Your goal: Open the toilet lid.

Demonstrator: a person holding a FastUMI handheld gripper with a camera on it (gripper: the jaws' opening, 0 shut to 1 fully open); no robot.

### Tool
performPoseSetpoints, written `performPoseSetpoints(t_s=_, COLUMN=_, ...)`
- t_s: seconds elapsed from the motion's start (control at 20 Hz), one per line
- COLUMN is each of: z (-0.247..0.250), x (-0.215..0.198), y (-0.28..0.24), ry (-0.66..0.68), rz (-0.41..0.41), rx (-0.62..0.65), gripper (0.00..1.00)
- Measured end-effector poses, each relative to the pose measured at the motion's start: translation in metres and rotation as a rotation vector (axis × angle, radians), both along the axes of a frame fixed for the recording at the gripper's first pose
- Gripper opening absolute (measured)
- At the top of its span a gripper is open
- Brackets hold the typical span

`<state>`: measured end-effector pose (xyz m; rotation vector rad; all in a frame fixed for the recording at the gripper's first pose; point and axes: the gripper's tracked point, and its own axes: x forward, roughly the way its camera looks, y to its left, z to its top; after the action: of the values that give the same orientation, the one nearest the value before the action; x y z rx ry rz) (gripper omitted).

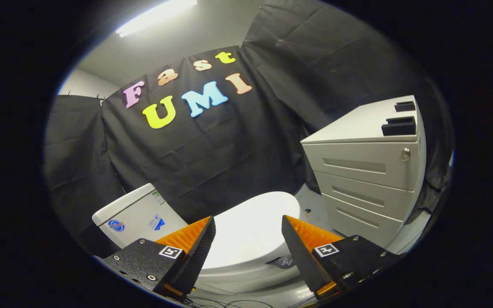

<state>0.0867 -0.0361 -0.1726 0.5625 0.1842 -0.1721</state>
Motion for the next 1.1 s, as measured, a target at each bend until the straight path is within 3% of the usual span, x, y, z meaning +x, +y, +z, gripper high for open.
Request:
performPoseSetpoints(t_s=0.75, z=-0.128, x=-0.007, y=0.001, ry=0.188, rz=-0.182, rx=0.440, gripper=0.96)
performPoseSetpoints(t_s=1.05, z=-0.165, x=0.002, y=0.009, ry=0.233, rz=-0.196, rx=0.570, gripper=0.94)
performPoseSetpoints(t_s=1.1, z=-0.168, x=0.004, y=0.010, ry=0.228, rz=-0.197, rx=0.591, gripper=0.89)
